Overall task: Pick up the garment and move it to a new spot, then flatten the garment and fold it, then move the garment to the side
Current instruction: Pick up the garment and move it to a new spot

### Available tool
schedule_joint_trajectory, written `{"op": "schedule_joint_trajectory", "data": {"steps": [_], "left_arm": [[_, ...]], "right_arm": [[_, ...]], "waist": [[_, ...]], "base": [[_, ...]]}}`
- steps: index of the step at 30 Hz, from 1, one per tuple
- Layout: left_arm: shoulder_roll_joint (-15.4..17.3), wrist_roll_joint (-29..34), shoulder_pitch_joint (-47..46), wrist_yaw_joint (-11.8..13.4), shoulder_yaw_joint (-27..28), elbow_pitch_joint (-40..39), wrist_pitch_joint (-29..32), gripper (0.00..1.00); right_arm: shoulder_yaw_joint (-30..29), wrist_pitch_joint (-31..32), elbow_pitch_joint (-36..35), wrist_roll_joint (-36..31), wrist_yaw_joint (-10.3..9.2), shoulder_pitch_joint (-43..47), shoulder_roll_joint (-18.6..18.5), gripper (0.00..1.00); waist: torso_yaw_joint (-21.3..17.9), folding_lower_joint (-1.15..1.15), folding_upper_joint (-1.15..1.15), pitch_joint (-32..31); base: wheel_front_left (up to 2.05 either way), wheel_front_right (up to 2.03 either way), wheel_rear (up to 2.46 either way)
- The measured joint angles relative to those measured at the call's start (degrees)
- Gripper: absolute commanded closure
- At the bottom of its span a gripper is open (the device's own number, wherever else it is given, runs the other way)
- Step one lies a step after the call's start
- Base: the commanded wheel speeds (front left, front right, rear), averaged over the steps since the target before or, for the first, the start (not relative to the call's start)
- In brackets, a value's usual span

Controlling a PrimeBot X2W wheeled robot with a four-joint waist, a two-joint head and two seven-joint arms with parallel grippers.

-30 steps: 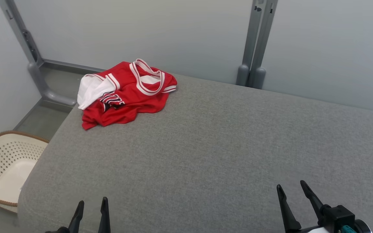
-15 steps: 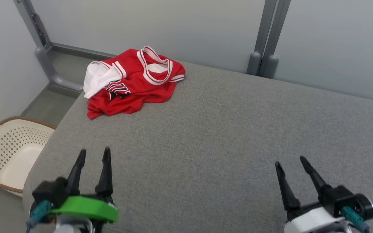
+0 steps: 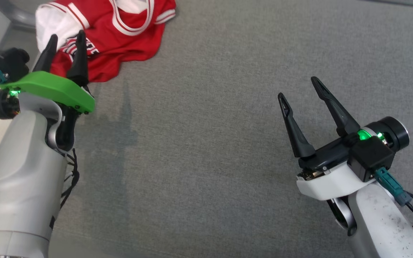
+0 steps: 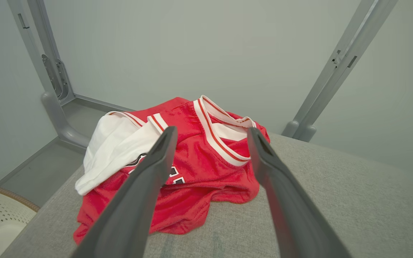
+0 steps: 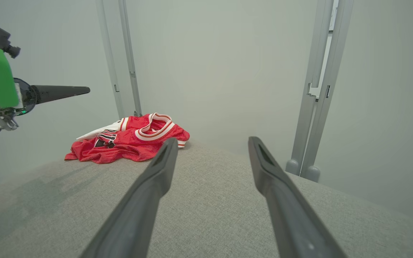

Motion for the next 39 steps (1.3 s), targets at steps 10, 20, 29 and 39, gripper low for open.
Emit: {"op": "schedule_joint_trajectory", "data": {"steps": [10,20,29,39], "left_arm": [[5.3,-6.5,-11.3,0.0,-4.4,15.1,5.6,0.0],[11.1,-13.9,-10.5,0.3,-8.6,11.3,10.9,1.0],[18.7,-17.7,0.1,0.1,-15.9,-11.9,6.8,1.0],[20.6,-20.9,18.0,6.4,-20.8,-49.8,10.3,1.0]], "right_arm": [[1.2,0.0,-4.1,-0.5,0.0,-3.0,-1.6,0.0],[0.4,0.0,-3.1,0.9,0.0,2.5,0.2,0.0],[0.7,0.0,-0.3,3.3,-0.01,7.4,4.4,0.0],[-1.5,0.0,0.0,5.3,-0.02,13.8,5.8,0.0]], "waist": [[-6.4,0.01,0.0,13.6],[-12.9,0.01,0.0,15.4],[-13.6,0.0,0.0,8.8],[-13.3,-0.01,0.0,-3.4]], "base": [[0.0,0.0,0.0],[0.0,0.0,0.0],[0.0,0.0,0.0],[0.0,0.0,0.0]]}}
